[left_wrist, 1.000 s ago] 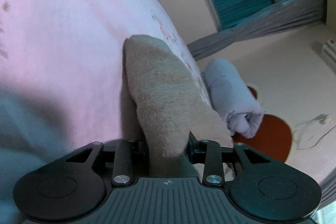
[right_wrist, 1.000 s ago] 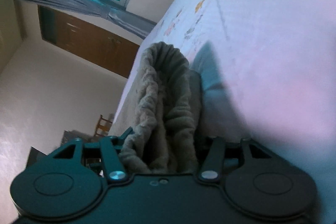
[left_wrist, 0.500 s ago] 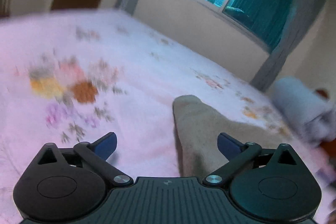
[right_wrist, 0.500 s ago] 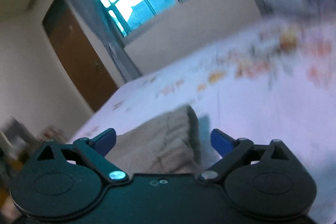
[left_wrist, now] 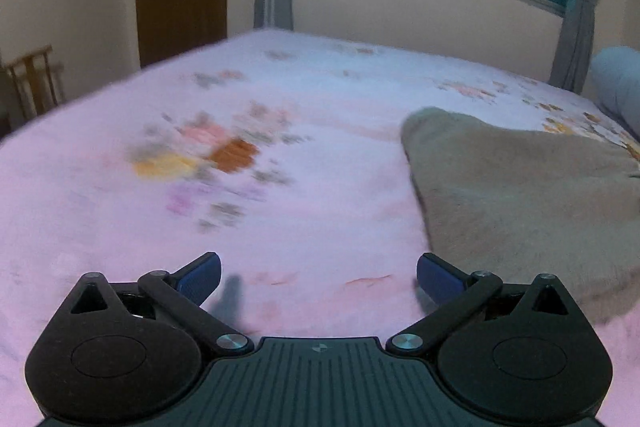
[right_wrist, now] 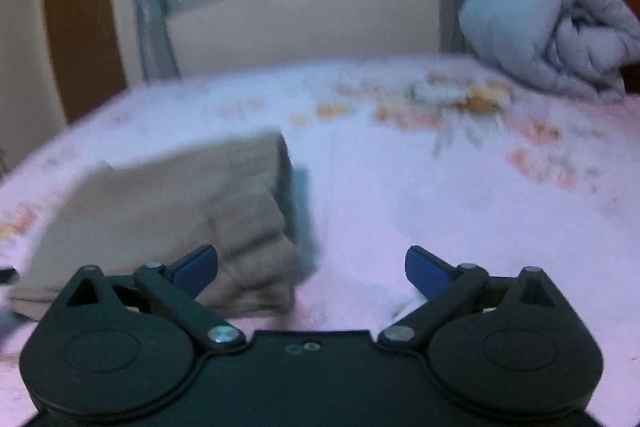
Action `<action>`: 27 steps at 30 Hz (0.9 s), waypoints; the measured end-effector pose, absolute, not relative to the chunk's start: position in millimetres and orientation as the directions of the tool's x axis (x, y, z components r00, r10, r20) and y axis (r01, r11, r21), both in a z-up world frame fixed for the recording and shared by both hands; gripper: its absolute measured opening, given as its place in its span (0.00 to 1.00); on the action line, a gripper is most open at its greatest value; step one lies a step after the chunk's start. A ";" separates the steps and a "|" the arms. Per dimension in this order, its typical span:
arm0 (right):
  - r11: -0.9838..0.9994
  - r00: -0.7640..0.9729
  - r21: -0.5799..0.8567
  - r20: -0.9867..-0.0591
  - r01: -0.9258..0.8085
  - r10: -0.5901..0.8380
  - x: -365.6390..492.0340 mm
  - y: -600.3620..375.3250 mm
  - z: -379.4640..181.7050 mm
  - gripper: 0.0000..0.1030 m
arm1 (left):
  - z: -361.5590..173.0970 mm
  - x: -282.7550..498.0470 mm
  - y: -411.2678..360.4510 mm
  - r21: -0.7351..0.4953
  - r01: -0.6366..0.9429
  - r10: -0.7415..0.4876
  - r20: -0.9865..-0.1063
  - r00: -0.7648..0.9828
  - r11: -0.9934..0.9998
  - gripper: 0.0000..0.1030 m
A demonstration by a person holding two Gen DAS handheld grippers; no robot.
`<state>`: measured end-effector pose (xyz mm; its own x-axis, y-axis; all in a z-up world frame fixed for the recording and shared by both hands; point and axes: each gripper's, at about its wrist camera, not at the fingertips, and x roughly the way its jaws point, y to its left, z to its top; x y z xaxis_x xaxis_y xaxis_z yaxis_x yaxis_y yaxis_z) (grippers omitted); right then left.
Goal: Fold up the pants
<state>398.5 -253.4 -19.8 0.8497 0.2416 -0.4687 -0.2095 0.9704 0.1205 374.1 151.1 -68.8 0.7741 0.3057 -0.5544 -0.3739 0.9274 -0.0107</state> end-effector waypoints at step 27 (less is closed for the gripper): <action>0.948 0.909 0.082 -0.268 -0.308 0.319 78.6 -276.3 16.1 0.94 | -2.4 49.6 45.4 -0.011 -0.170 0.157 -0.322 0.934 0.985 1.00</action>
<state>78.6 -276.3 16.1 0.9092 0.3187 -0.2681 -0.3082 0.9478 0.0817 49.6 45.4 -2.4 0.9336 0.1573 -0.3220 -0.1699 0.9854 -0.0111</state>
